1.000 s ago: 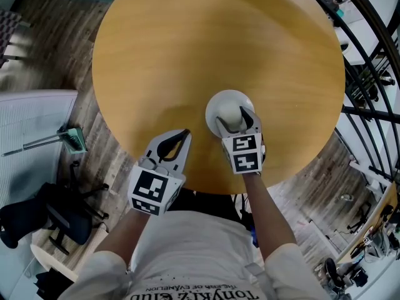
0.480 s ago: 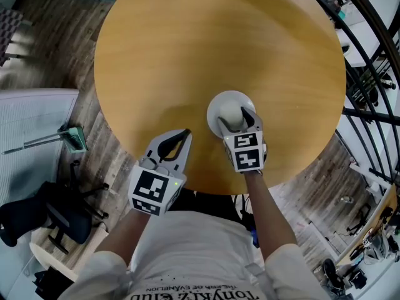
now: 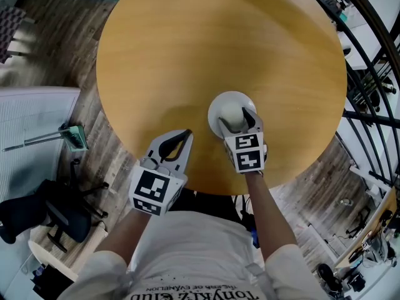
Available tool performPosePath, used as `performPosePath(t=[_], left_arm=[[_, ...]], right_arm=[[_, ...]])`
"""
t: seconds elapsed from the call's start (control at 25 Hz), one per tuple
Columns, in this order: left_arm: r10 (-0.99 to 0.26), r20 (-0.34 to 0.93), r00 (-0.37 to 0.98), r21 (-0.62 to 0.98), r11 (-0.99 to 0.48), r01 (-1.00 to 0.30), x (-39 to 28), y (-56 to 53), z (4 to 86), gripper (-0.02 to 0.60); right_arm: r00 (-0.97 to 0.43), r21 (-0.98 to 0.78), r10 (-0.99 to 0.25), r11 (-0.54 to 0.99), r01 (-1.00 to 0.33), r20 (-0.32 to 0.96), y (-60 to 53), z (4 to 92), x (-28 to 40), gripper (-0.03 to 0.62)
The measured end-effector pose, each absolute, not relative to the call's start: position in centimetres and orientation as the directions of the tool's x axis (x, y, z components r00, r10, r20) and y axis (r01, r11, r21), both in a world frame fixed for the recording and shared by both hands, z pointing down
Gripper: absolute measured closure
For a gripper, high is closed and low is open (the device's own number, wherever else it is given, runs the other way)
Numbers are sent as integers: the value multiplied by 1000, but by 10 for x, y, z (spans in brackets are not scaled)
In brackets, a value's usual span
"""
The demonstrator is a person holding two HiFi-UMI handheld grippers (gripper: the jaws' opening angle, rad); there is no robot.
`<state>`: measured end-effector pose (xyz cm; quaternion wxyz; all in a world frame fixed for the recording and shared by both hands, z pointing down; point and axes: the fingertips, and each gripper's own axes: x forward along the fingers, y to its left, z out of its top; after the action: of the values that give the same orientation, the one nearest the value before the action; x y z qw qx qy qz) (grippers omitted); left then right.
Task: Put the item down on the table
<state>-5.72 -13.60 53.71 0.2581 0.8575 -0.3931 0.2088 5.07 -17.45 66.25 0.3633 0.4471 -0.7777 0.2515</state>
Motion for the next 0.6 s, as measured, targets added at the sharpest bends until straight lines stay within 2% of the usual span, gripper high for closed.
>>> performPosePath(t=[0.6], left_arm=[[-588,535,606,262,-567,-781,-51,-133,518,558]], right_arm=[[-417,-123,-566,484,-866,711,-170,618,51,279]])
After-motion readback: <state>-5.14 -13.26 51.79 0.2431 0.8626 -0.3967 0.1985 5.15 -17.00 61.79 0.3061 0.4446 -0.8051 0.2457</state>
